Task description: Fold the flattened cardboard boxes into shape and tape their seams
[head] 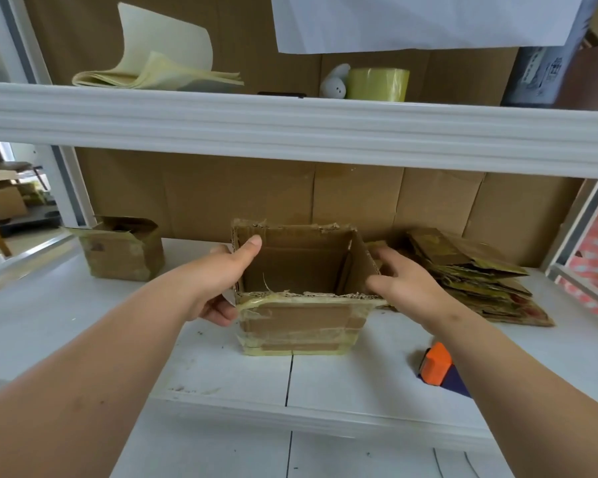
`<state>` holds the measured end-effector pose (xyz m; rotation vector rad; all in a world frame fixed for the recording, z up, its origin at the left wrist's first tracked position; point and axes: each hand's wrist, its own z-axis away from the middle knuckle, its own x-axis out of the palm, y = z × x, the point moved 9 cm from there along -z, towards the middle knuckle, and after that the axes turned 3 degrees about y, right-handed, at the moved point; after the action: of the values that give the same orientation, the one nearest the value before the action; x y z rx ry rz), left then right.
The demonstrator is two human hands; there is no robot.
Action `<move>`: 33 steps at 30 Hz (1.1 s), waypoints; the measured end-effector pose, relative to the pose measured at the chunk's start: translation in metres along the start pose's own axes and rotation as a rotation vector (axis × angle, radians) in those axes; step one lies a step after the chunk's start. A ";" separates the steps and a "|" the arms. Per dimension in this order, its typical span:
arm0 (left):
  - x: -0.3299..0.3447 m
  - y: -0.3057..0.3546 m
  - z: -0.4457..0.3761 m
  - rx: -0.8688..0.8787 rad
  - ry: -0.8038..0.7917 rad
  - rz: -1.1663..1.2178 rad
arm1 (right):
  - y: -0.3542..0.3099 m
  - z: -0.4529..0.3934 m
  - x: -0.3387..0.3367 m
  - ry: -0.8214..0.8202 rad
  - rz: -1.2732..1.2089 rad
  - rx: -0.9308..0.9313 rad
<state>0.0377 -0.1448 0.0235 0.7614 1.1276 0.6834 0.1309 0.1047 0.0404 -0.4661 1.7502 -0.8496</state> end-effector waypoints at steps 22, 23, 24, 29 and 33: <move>0.000 -0.010 -0.006 0.113 -0.076 -0.019 | 0.033 -0.002 0.032 -0.242 -0.244 0.121; 0.000 -0.012 -0.007 0.101 -0.070 0.047 | 0.032 -0.002 0.035 -0.269 -0.337 0.112; 0.002 -0.013 -0.007 0.086 -0.079 0.122 | 0.030 -0.001 0.038 -0.301 -0.412 0.105; 0.008 -0.020 -0.006 0.053 -0.264 0.417 | 0.029 -0.001 0.038 -0.329 -0.377 0.050; 0.011 -0.025 0.000 0.174 -0.471 0.387 | 0.032 -0.005 0.025 -0.159 -0.349 0.058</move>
<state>0.0436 -0.1498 -0.0026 1.2353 0.6166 0.6823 0.1210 0.1109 0.0009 -0.7941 1.5153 -1.0739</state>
